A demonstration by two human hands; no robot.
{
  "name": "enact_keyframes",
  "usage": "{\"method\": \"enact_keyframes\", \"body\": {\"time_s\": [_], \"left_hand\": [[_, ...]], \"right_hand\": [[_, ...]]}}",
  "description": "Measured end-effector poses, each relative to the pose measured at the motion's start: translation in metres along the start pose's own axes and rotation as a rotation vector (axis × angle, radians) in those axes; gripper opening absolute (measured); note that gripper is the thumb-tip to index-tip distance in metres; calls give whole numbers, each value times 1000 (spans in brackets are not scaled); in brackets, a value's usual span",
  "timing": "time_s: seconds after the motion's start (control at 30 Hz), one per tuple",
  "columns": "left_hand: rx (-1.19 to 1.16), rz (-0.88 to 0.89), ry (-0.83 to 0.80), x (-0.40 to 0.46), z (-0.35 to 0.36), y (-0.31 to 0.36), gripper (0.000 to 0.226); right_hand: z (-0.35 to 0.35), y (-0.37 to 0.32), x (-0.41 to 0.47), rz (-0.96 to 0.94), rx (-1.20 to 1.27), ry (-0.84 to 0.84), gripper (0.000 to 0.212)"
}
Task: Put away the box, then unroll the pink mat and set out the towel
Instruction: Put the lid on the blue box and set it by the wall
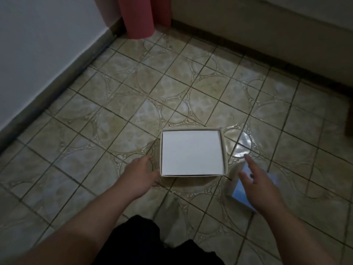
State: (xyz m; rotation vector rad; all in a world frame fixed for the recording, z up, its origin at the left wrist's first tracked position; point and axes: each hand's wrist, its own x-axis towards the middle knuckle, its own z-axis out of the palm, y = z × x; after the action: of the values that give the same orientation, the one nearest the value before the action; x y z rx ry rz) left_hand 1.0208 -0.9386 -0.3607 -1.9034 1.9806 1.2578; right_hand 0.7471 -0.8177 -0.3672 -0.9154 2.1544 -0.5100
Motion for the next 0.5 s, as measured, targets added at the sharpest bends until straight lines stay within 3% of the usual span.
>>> {"method": "enact_keyframes", "body": {"time_s": [0.3,0.5], "left_hand": [[-38,30,21,180,120,-92,84],[-88,157,62,231,155,-115,85]], "right_hand": [[118,108,153,-100,-176,83,67],[157,142,197,-107,-258,137,68]]}}
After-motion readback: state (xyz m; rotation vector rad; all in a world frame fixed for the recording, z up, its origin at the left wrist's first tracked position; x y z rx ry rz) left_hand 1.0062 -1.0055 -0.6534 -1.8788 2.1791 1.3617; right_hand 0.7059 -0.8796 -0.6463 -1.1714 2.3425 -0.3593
